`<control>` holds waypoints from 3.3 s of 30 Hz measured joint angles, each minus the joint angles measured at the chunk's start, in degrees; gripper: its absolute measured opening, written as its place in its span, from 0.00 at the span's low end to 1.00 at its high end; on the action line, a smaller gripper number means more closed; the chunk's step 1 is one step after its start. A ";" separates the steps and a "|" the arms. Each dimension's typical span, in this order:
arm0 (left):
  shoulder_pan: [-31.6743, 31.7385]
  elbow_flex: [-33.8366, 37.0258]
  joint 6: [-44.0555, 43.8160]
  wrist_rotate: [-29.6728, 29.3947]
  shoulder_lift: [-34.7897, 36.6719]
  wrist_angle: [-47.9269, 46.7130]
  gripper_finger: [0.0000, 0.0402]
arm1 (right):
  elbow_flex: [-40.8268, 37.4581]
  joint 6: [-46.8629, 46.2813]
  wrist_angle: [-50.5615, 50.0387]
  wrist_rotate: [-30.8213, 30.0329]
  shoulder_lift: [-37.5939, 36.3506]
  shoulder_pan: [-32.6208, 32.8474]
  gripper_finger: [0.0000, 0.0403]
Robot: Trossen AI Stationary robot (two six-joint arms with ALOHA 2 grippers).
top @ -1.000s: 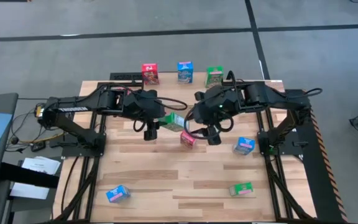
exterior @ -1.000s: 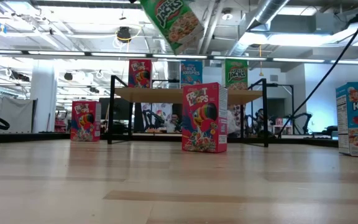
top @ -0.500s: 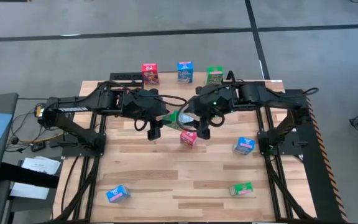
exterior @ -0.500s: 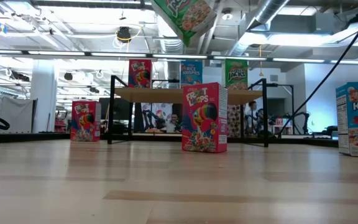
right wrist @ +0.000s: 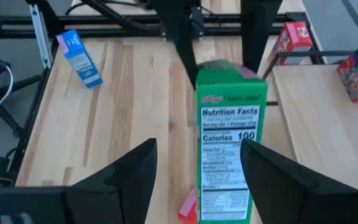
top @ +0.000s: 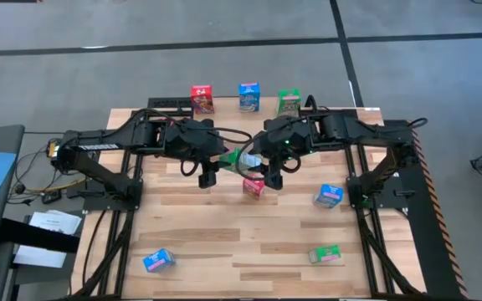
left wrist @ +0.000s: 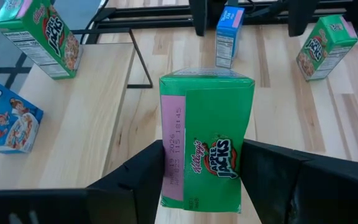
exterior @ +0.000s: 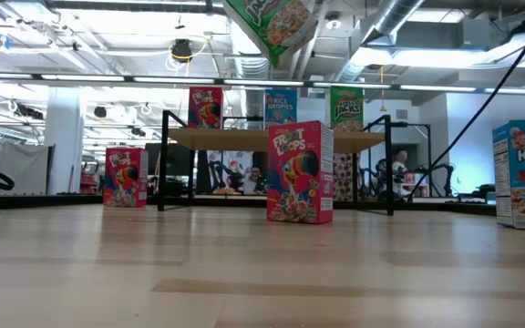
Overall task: Stack cereal on shelf
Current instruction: Put the top green cereal box on the shelf aligned with the other green cereal box
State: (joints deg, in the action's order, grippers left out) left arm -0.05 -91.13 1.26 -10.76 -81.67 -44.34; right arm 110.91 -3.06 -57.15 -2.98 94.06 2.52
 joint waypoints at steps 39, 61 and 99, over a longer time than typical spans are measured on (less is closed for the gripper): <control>0.22 0.00 4.54 -0.70 0.00 4.46 0.44 | 0.00 5.06 0.06 -1.30 0.00 -3.12 0.63; 0.13 0.00 8.22 -0.46 0.00 9.07 0.44 | 0.00 5.01 0.29 1.49 0.00 -3.32 0.63; 0.20 0.00 6.58 -2.96 0.00 8.52 0.46 | 0.00 4.42 0.29 1.47 0.04 -3.00 0.49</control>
State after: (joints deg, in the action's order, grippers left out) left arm 0.14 -91.13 7.83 -13.72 -81.67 -35.81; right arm 110.91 1.36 -56.86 -1.51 94.11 -0.48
